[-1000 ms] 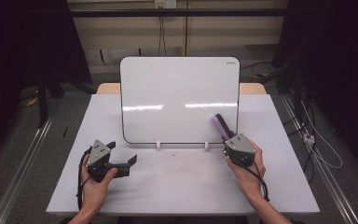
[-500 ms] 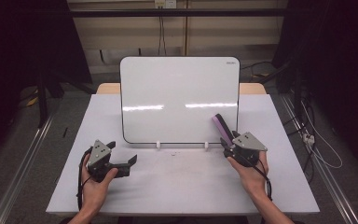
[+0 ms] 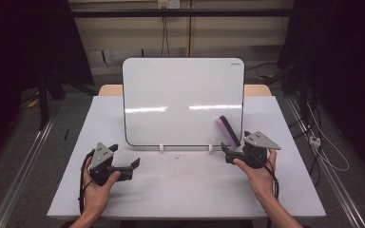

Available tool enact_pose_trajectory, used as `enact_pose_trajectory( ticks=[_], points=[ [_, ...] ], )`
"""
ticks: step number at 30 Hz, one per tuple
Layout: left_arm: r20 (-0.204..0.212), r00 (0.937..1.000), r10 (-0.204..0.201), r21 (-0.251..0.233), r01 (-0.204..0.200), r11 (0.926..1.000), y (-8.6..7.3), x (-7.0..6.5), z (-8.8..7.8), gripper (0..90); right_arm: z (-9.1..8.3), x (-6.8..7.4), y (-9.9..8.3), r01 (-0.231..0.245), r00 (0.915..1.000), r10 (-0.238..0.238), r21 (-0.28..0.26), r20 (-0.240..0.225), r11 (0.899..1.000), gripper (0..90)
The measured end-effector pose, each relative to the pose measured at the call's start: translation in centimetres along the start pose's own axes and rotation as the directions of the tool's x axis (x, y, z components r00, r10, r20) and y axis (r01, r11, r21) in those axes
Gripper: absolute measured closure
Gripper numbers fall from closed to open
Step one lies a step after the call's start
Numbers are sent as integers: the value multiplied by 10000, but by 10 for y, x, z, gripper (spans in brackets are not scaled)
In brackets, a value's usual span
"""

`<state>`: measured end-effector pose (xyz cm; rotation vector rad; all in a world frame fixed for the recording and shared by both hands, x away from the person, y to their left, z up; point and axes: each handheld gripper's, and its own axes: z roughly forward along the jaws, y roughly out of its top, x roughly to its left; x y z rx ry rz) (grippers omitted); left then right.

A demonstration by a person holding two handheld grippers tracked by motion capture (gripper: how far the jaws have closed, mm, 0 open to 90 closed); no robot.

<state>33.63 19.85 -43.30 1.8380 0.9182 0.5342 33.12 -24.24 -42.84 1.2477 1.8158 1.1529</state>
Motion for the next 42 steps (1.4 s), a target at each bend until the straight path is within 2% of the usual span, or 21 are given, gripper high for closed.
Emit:
enact_pose_trajectory(
  ticks=[10,16,25,30,32,42],
  points=[
    [-51,9999,144,40,-143,9999,0,0,-1,51,-16,-11,-6,-678,9971,674,-100,-361,9976,40],
    [-24,9999,131,21,-131,9999,0,-2,0,51,-28,-18,-11,-812,9967,810,-337,-75,9961,49],
    [-263,9995,163,22,-162,9999,0,-1,-1,52,-46,-29,-25,-910,9954,920,-401,250,9950,53],
    [-324,9994,129,-17,-129,9999,0,-1,-2,52,-56,-36,-32,-1042,9939,1053,-347,331,9939,52],
    [-316,9994,126,-13,-126,9999,-1,-1,-2,52,-59,-38,-35,-1153,9930,1159,-271,230,9930,54],
    [-404,9991,107,-52,-109,9999,0,-2,-6,52,-73,-44,-56,-1339,9900,1342,-98,430,9909,53]
  ],
)
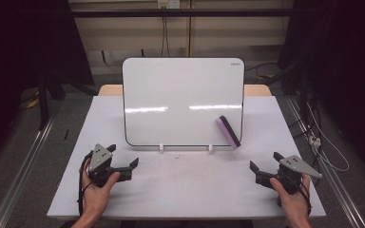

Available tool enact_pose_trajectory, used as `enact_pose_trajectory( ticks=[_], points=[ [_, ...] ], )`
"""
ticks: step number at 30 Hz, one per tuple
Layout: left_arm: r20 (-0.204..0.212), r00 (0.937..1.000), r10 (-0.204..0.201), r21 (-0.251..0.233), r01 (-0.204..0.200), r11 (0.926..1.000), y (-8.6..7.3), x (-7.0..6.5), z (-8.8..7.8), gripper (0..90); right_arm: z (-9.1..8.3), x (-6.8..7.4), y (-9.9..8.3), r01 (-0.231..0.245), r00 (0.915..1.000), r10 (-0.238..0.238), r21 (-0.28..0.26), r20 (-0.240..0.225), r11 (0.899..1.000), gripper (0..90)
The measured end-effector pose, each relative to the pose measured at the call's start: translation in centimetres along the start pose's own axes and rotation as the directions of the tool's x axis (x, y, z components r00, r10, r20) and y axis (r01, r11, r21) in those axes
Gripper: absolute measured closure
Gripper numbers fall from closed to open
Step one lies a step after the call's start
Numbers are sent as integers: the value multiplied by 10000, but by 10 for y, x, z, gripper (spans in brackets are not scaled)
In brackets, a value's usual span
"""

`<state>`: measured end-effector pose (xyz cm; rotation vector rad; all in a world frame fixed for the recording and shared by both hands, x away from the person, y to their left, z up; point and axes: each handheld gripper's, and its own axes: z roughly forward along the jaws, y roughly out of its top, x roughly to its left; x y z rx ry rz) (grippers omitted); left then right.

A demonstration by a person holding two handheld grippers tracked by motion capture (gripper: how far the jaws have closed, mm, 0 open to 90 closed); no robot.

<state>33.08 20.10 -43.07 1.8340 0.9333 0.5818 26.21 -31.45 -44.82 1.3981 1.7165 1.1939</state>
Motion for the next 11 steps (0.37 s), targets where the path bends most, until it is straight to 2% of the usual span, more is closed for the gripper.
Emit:
enact_pose_trajectory(
  ticks=[3,7,11],
  points=[
    [-11,9999,-129,-17,129,9999,-1,-1,0,52,-3,-2,-4,-28,10000,28,-19,64,10000,53],
    [40,10000,-29,38,29,10000,-1,-1,0,52,-7,-2,-5,-42,9998,47,-239,206,9997,53],
    [68,9999,-143,6,143,9999,-1,-1,0,52,-3,-3,-7,-86,9998,87,-34,202,10000,61]
  ],
)
